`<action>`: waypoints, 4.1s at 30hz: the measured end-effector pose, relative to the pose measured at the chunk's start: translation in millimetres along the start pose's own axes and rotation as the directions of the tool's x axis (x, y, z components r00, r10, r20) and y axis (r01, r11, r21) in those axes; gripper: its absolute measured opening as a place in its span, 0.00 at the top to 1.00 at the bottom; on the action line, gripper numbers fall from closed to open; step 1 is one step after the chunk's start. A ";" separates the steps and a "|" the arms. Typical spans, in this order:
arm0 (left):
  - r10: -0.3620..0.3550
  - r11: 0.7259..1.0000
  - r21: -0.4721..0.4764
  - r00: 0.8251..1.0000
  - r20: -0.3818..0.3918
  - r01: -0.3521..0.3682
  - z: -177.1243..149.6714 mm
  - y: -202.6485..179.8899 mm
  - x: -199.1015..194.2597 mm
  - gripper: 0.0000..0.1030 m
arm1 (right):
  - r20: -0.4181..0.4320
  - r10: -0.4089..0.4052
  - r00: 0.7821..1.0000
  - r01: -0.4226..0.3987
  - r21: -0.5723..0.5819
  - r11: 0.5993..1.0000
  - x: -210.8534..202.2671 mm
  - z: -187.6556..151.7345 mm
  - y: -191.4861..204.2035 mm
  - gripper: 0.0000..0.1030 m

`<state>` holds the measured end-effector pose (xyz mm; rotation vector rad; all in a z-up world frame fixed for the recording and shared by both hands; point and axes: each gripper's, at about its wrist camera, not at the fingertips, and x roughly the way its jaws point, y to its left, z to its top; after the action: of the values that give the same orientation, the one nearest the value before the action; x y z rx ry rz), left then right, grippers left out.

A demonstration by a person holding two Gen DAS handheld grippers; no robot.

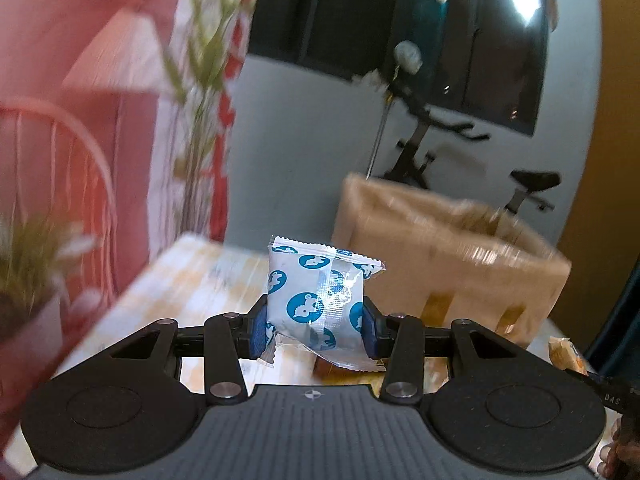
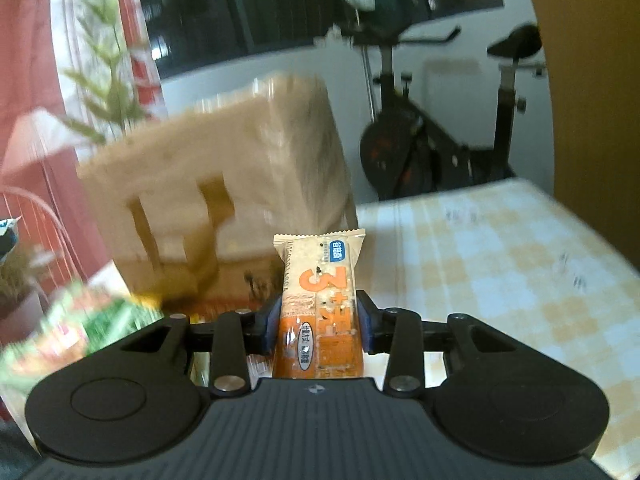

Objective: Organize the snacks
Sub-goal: 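Lift both snacks and carry them over the box opening, then open both grippers to drop the snacks into the box, then grasp the large green rice-cracker bag with the right gripper while the left gripper approaches the yellow bag, then grasp the orange printed pastry packet with the left gripper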

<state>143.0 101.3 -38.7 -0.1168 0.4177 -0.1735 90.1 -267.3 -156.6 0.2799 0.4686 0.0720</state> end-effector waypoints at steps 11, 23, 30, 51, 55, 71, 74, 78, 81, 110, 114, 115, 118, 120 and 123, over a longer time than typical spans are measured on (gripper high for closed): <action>-0.127 0.987 0.108 0.990 0.066 0.120 52.4 -57.4 28.9 0.54 | 0.240 0.099 0.966 -0.091 -0.043 0.995 -27.9 87.7 16.0 0.62; -0.121 0.978 0.165 0.992 -0.048 0.127 86.0 -107.0 144.6 0.54 | 0.070 0.166 0.984 -0.160 -0.076 0.984 96.9 171.5 55.7 0.62; -0.106 0.977 0.173 0.986 -0.125 0.127 75.5 -108.7 175.9 0.37 | -0.023 0.099 0.995 -0.101 -0.141 0.985 131.0 162.9 73.0 0.59; -0.116 0.983 0.126 0.985 -0.126 0.132 21.3 -66.6 52.2 0.28 | 0.037 0.180 0.983 -0.174 -0.123 0.977 35.3 128.4 59.0 0.41; -0.110 0.990 0.071 0.984 -0.137 0.120 -7.9 -65.2 37.7 0.29 | 0.043 0.172 0.984 -0.165 -0.118 0.979 23.1 104.8 55.9 0.38; -0.003 1.000 0.009 0.982 -0.188 0.005 -80.2 -68.0 4.0 0.30 | -0.117 0.190 0.975 -0.210 -0.198 0.957 -15.9 -24.5 68.3 0.14; -0.004 1.000 -0.021 0.979 -0.202 0.000 -84.5 -60.2 4.6 0.30 | -0.145 0.182 0.973 -0.217 -0.286 0.933 -13.8 -31.2 81.4 0.09; 0.010 0.999 -0.039 0.979 -0.205 -0.018 -85.4 -53.6 7.7 0.30 | -0.173 0.193 0.966 -0.249 -0.405 0.880 -12.5 -43.1 100.0 0.03; 0.001 0.999 -0.045 0.974 -0.225 -0.011 -91.0 -51.3 10.5 0.30 | -0.185 0.191 0.964 -0.257 -0.461 0.849 -9.4 -50.9 108.7 0.00; -0.060 0.997 -0.057 0.963 -0.262 0.047 -108.2 -59.3 29.2 0.31 | -0.153 0.195 0.969 -0.246 -0.500 0.830 43.1 -41.6 125.9 0.12; -0.037 0.996 -0.085 0.961 -0.274 0.014 -110.6 -50.5 32.0 0.31 | -0.102 0.171 0.980 -0.199 -0.428 0.882 34.0 -36.6 110.0 0.19; -0.039 0.996 -0.084 0.959 -0.282 0.015 -111.5 -51.5 33.3 0.31 | -0.086 0.163 0.983 -0.184 -0.407 0.895 30.2 -35.7 105.1 0.19; -0.060 0.996 -0.076 0.950 -0.308 0.039 -115.4 -57.6 37.5 0.29 | -0.049 0.153 0.987 -0.160 -0.365 0.917 18.2 -33.2 93.4 0.20; -0.069 0.997 -0.062 0.944 -0.324 0.051 -118.1 -63.0 40.9 0.28 | -0.028 0.148 0.989 -0.148 -0.352 0.924 12.0 -32.3 88.5 0.20; -0.046 0.999 -0.025 0.939 -0.341 0.040 -123.8 -69.1 46.4 0.26 | -0.024 0.147 0.989 -0.146 -0.337 0.930 9.8 -32.3 84.6 0.20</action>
<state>123.8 15.3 -159.1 -0.1136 0.7644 -0.2340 83.8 -176.8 -164.6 -0.0245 0.4245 0.2957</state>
